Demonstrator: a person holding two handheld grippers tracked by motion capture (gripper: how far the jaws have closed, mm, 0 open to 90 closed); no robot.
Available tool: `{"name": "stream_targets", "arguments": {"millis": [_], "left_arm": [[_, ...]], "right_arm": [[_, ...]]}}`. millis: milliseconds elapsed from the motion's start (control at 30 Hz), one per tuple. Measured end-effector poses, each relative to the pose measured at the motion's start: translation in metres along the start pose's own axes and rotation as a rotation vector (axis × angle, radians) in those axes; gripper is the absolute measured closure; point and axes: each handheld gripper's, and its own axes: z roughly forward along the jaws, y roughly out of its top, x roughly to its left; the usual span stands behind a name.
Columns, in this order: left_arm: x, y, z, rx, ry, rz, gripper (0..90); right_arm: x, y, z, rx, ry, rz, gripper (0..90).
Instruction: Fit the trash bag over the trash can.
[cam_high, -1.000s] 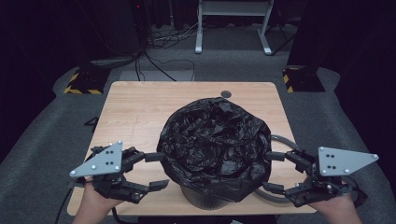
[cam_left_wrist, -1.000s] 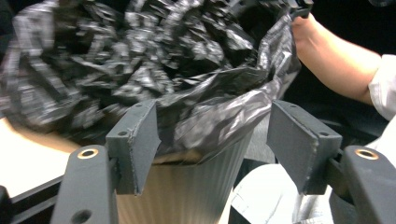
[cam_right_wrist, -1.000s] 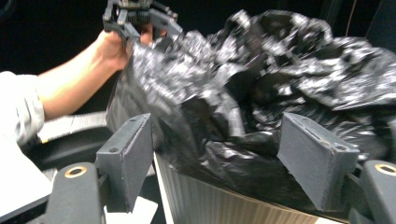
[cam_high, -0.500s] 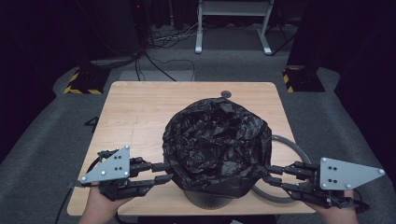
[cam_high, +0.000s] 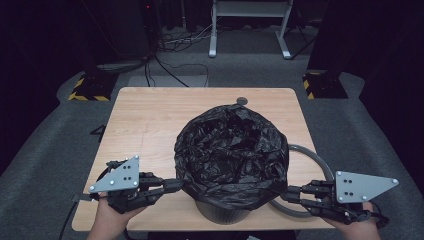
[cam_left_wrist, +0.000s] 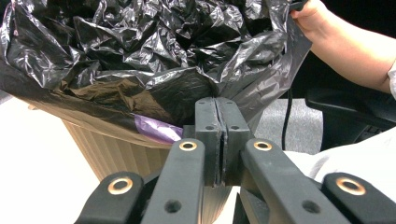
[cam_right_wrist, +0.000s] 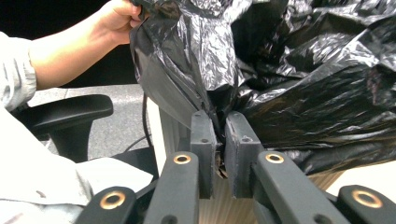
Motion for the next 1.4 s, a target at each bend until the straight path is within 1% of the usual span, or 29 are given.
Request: {"name": "stream_targets", "arguments": {"millis": [133,167,267,333,367,467,533,600,633,667,767,900,967,1000,1033,1067,1100,1133,1167,1200,1233,1267,1300,1333,1367,1400], "left_arm": [[-0.002,-0.001,0.001,0.007,-0.003,0.015,89.9],[-0.003,-0.001,0.001,0.009,-0.006,0.020,90.0],[-0.005,-0.001,0.001,0.019,-0.002,0.030,90.0],[-0.006,-0.002,0.003,0.030,-0.012,0.037,90.0],[-0.007,-0.003,0.003,0.036,-0.013,0.042,90.0],[-0.008,-0.006,0.003,0.045,-0.013,0.045,90.0],[-0.008,-0.008,0.003,0.058,-0.003,0.045,90.0],[-0.006,-0.011,0.003,0.066,0.003,0.037,90.0],[-0.004,-0.013,0.003,0.069,0.006,0.030,90.0],[-0.003,-0.015,0.003,0.072,0.011,0.023,90.0],[0.006,-0.025,0.005,0.084,0.017,-0.011,90.0],[0.008,-0.031,0.009,0.101,0.024,-0.020,90.0],[0.010,-0.035,0.010,0.107,0.016,-0.032,90.0],[0.011,-0.037,0.010,0.098,0.013,-0.033,90.0],[0.011,-0.039,0.009,0.090,0.016,-0.041,87.3],[0.011,-0.041,0.007,0.080,0.018,-0.051,87.3],[0.011,-0.043,0.004,0.067,0.021,-0.063,72.8],[0.011,-0.044,0.001,0.054,0.041,-0.069,72.8],[0.012,-0.044,-0.002,0.047,0.050,-0.096,51.2],[0.013,-0.044,-0.006,0.044,0.049,-0.116,51.2],[0.014,-0.045,-0.011,0.031,0.059,-0.124,43.4],[0.014,-0.045,-0.016,0.015,0.076,-0.131,41.2],[0.015,-0.044,-0.020,0.004,0.092,-0.132,39.5],[0.016,-0.043,-0.025,-0.007,0.104,-0.137,39.5],[0.019,-0.038,-0.033,-0.029,0.127,-0.139,38.9],[0.019,-0.038,-0.033,-0.029,0.127,-0.139,38.5]], "right_arm": [[0.000,-0.002,0.001,0.009,0.013,0.005,84.4],[0.001,-0.004,0.004,0.032,0.016,0.005,84.4],[0.000,-0.006,0.006,0.041,0.027,0.010,84.5],[-0.001,-0.008,0.008,0.045,0.035,0.017,84.9],[-0.001,-0.010,0.010,0.056,0.045,0.025,85.0],[0.000,-0.012,0.011,0.062,0.051,0.028,85.0],[-0.001,-0.014,0.013,0.076,0.050,0.031,85.5],[-0.002,-0.016,0.015,0.095,0.049,0.040,85.8],[-0.004,-0.020,0.016,0.100,0.046,0.053,85.8],[-0.004,-0.020,0.016,0.100,0.046,0.053,85.8],[-0.010,-0.029,0.018,0.103,0.045,0.080,85.8],[-0.011,-0.033,0.023,0.116,0.050,0.088,85.8],[-0.010,-0.037,0.027,0.129,0.051,0.091,85.7],[-0.010,-0.039,0.027,0.132,0.050,0.095,85.6],[-0.010,-0.043,0.027,0.123,0.043,0.098,80.0],[-0.010,-0.043,0.027,0.123,0.043,0.098,80.0],[-0.009,-0.046,0.023,0.095,0.043,0.092,62.1],[-0.009,-0.046,0.023,0.095,0.043,0.092,62.1],[-0.009,-0.048,0.018,0.068,0.073,0.096,47.5],[-0.009,-0.048,0.018,0.068,0.073,0.096,47.5],[-0.006,-0.049,0.008,0.048,0.075,0.075,44.3],[-0.005,-0.049,0.002,0.038,0.080,0.079,43.2],[-0.005,-0.049,0.002,0.038,0.080,0.079,43.2],[-0.005,-0.048,-0.005,0.026,0.079,0.081,43.2],[-0.005,-0.046,-0.019,-0.014,0.071,0.061,41.9],[-0.005,-0.046,-0.019,-0.014,0.071,0.061,41.9]]}}
